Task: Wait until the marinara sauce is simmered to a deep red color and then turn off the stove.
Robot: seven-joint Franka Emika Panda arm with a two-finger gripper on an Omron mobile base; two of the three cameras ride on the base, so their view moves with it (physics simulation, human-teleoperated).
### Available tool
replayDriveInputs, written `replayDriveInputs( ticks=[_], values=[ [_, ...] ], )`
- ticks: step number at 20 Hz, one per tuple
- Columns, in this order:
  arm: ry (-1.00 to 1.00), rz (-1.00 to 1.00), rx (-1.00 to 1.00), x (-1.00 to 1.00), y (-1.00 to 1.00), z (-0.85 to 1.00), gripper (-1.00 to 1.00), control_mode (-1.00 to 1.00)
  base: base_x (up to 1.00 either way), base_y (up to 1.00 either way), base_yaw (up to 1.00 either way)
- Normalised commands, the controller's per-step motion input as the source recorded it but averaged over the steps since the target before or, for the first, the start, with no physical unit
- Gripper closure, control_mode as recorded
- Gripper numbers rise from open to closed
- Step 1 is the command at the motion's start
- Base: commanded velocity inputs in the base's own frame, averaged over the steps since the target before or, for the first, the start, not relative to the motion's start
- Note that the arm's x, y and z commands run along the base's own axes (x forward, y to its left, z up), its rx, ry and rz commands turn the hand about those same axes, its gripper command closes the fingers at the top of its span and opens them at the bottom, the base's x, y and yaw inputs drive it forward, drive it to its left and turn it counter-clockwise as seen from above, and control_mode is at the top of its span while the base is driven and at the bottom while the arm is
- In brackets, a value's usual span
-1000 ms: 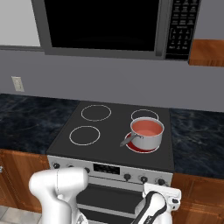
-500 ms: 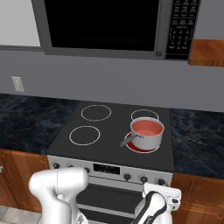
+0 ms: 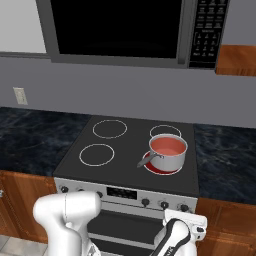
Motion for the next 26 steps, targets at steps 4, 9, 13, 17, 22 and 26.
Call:
replayDriveInputs(
  ticks=[4, 9, 13, 17, 22, 26],
  values=[
    [0.0, 0.0, 0.0, 0.0, 0.0, 0.0, 1.0, -1.0, 0.0, 0.0, 0.0],
    [0.0, 0.0, 0.0, 0.0, 0.0, 0.0, 1.0, -1.0, 0.0, 0.0, 0.0],
    [0.0, 0.0, 0.0, 0.0, 0.0, 0.0, 1.0, -1.0, 0.0, 0.0, 0.0],
    [0.0, 0.0, 0.0, 0.0, 0.0, 0.0, 1.0, -1.0, 0.0, 0.0, 0.0],
    [0.0, 0.0, 0.0, 0.0, 0.0, 0.0, 1.0, -1.0, 0.0, 0.0, 0.0],
    [0.0, 0.0, 0.0, 0.0, 0.0, 0.0, 1.0, -1.0, 0.0, 0.0, 0.0]
  ],
)
